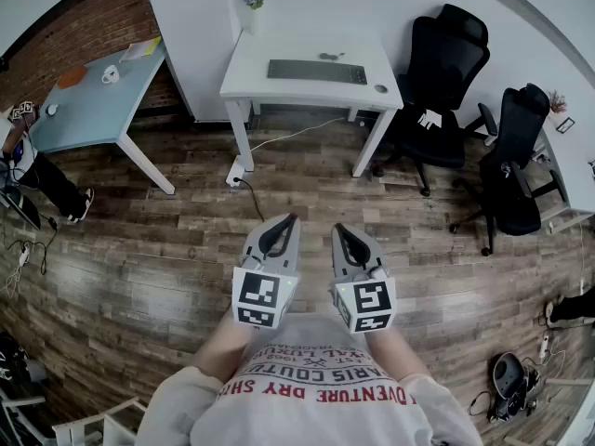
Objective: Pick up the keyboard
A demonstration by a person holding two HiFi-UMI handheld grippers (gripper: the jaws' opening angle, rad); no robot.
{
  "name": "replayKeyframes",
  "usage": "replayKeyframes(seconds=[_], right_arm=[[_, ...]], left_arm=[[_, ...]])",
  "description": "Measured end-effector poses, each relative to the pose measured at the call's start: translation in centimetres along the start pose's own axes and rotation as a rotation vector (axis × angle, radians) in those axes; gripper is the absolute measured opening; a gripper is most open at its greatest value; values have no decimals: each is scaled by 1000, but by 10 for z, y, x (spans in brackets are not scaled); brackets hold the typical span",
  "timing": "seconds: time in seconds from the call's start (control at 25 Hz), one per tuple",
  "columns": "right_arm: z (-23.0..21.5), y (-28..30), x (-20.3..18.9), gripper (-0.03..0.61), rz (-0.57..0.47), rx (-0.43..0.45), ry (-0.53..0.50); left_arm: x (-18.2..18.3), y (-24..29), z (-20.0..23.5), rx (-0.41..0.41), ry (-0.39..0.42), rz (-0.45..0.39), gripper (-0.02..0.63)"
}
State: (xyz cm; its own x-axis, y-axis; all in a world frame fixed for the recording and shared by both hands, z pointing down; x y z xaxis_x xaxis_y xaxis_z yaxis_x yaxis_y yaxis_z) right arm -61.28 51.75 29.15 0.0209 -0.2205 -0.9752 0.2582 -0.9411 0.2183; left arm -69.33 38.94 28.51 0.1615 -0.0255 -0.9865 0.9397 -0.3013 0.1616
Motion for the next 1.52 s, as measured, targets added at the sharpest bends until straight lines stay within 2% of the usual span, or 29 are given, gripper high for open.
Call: replayKeyframes(seconds=[0.6,1.0,1.28,1.52], right_arm=[[2,9,-6,25,-5,28,24],[-15,23,-18,25,42,61,47],[-59,58,-28,25,50,128,55],[-129,103,-14,25,44,187,50]], left_arm=[[-5,7,6,-2,-12,10,28],[-18,30,9,5,-48,62,28],[-21,77,10,56,-41,83,28],[-3,148,12,119,-41,92,28]])
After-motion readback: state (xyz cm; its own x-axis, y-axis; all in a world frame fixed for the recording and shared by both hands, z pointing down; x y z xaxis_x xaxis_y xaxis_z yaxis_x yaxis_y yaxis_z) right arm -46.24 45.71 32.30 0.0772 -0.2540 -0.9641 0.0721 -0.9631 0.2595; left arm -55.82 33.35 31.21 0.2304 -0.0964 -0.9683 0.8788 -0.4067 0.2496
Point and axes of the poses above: the fingertips, and each gripper's own axes: y forward along the fingers, z to its left, x out of its top, the point moved 8 cm from there along -y, backward along the fingers, and after that the axes turned 12 degrees about x, right-handed, at the moved point
